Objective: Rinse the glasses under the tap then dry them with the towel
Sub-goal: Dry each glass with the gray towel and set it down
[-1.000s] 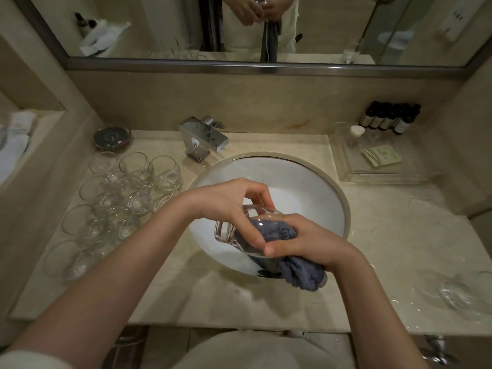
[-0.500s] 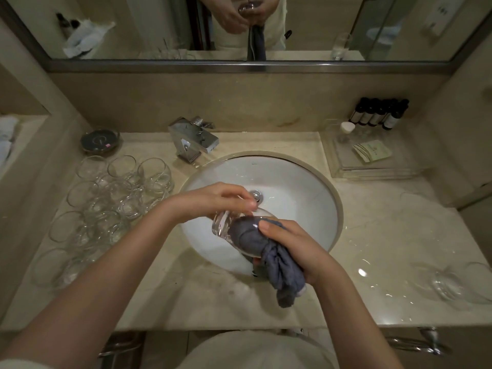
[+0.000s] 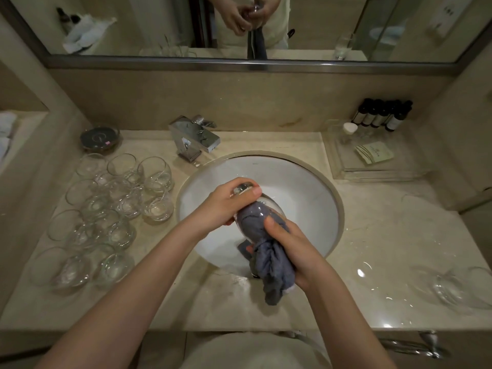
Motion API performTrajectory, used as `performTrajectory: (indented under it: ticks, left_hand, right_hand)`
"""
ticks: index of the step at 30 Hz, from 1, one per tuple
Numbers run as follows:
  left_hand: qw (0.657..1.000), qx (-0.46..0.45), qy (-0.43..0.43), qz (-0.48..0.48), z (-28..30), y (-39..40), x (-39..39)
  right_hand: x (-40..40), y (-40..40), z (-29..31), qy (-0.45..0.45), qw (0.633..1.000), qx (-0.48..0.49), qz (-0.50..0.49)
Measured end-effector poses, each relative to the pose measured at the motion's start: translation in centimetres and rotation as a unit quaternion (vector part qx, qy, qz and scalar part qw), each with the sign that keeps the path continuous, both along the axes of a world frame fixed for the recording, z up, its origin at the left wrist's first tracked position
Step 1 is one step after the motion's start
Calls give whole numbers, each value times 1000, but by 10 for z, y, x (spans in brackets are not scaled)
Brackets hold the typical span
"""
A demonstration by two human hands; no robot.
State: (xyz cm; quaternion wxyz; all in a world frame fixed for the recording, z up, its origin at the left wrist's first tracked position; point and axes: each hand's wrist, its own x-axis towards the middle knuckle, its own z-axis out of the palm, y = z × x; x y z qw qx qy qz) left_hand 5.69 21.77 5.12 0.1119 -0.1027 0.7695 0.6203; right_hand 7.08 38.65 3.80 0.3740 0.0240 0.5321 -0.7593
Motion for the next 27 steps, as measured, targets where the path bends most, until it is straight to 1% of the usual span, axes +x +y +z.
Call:
performTrajectory:
  ticks: [2, 3, 6, 7, 8, 9, 10, 11, 13, 14, 15, 18, 22, 25, 27]
  left_hand:
    - [999, 17, 32, -11, 3, 0, 2]
    - [998, 22, 48, -22, 4, -1, 2]
    - [994, 33, 79, -74, 11, -4, 2]
    - [992, 36, 80, -88, 13, -5, 1]
    - [992, 34, 77, -92, 15, -6, 1]
    - [994, 26, 69, -83, 17, -6, 0]
    - [997, 10, 51, -62, 17, -8, -1]
    - [999, -10, 20, -34, 18, -9, -2]
    - [996, -44, -69, 17, 20, -10, -5]
    - [992, -57, -106, 35, 20, -10, -5]
    - [989, -60, -124, 55, 20, -9, -6]
    - [989, -25, -115, 88, 17, -7, -6]
    - [988, 48, -99, 104, 9, -7, -2]
    - [989, 63, -74, 115, 8, -4, 0]
    - [990, 68, -49, 111, 11, -4, 2]
  right_hand:
    - [-1, -1, 0, -22, 999, -39, 13]
    - [-1, -1, -1, -47, 997, -62, 9]
    - [4, 1, -1, -187, 973, -137, -11]
    - [5, 1, -2, -224, 961, -159, -11]
    - [6, 1, -2, -240, 956, -170, -10]
    - [7, 0, -1, -230, 958, -172, -12]
    - [6, -3, 0, -201, 965, -166, -19]
    - [6, -7, 1, -166, 974, -152, -33]
    - [6, -15, 6, -104, 986, -116, -65]
    - [6, -19, 8, -86, 988, -107, -70]
    - [7, -21, 8, -77, 989, -106, -71]
    - [6, -22, 7, -60, 992, -95, -63]
    - [4, -25, 9, -7, 999, -27, -39]
    - [7, -26, 9, -14, 999, -39, -32]
    - [8, -26, 11, -42, 996, -70, -26]
